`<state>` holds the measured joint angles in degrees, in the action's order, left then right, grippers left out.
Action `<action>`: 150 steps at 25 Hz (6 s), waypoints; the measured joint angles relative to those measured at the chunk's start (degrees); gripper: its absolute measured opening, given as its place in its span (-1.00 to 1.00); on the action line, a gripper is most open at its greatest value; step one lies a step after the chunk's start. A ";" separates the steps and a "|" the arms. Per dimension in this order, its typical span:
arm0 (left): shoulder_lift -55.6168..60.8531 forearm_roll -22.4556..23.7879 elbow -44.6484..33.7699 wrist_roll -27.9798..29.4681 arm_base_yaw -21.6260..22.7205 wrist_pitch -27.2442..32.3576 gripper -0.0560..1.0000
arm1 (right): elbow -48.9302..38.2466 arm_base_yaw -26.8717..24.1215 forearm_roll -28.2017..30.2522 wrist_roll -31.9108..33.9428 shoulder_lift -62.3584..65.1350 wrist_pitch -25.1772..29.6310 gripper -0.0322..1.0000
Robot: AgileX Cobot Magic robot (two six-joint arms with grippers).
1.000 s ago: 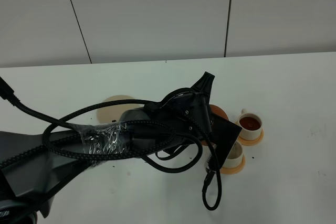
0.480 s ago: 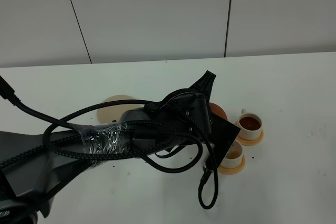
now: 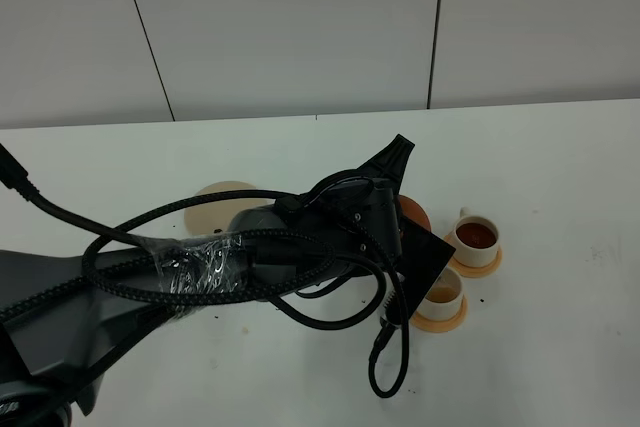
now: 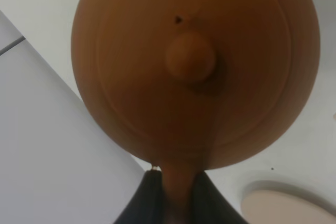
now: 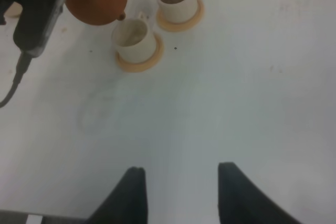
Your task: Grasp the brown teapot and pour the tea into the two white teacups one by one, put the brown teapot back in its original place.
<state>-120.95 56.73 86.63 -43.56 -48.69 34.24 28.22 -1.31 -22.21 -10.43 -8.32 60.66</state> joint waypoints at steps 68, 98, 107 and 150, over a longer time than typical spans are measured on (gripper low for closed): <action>0.00 5.95 0.00 -4.48 -1.11 -1.12 -0.58 | 0.00 0.00 0.00 0.00 0.00 0.00 -0.33; 0.00 6.22 0.00 -7.24 -1.11 -2.19 -0.58 | 0.00 0.00 0.00 0.00 0.00 0.00 -0.33; 0.00 6.29 0.00 -7.25 -1.11 -2.19 -0.58 | 0.00 0.00 0.00 0.00 0.00 0.00 -0.33; 0.00 6.29 0.00 -7.48 -1.11 -2.22 -0.58 | 0.00 0.00 0.00 0.00 0.00 0.00 -0.33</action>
<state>-120.95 63.01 86.63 -51.04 -49.80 32.01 28.22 -1.31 -22.21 -10.43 -8.32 60.66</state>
